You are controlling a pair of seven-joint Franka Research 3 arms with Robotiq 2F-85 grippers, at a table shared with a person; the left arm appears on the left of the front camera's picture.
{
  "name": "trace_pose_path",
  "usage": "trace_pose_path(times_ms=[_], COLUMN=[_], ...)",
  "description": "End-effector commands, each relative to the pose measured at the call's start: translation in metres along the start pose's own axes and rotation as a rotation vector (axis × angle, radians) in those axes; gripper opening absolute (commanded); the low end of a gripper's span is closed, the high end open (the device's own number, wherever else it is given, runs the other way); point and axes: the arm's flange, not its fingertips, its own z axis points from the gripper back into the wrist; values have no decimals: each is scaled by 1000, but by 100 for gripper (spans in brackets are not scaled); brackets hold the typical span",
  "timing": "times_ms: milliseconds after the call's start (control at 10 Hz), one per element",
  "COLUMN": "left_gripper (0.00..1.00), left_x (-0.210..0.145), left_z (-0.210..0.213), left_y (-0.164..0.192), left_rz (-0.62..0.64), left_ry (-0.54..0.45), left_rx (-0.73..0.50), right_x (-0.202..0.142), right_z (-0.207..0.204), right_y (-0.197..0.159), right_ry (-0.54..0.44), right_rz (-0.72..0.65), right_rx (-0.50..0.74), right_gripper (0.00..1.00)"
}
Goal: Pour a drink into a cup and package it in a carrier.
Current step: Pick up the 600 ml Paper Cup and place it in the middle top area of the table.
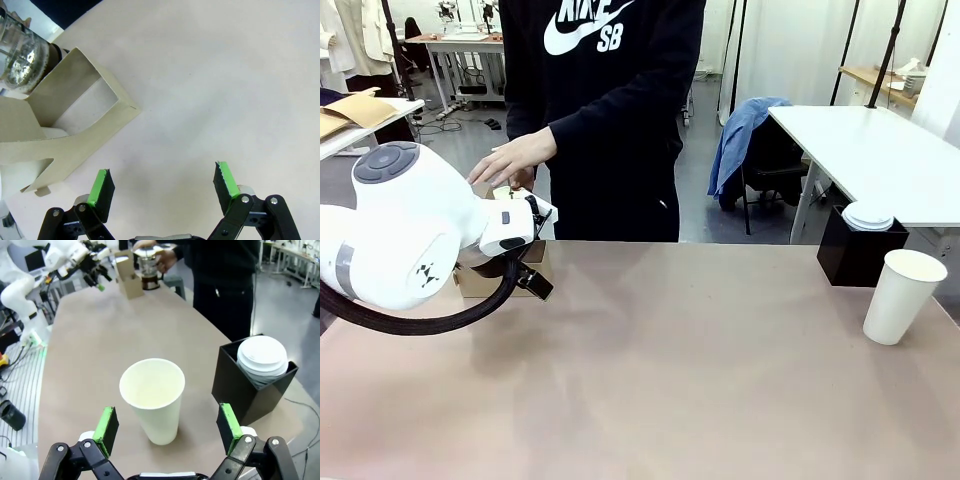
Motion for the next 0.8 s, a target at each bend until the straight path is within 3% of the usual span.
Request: trace_pose_path(times_ms=[0,300,500,700], left_gripper=[100,100,100,100], left_x=[0,0,0,0], left_z=[0,0,0,0], left_y=[1,1,1,1], left_rz=[2,2,2,2], left_ry=[0,0,0,0], left_rx=[-1,-1,-1,-1], right_x=[-4,-61,-83,-102], right_z=[-3,-17,-26,-46], right_y=[-2,-11,-16,-18], right_ry=[-6,-211,-267,-294], right_rz=[-2,41,65,-11], right_rx=[2,5,-11,19], right_gripper=[100,100,100,100])
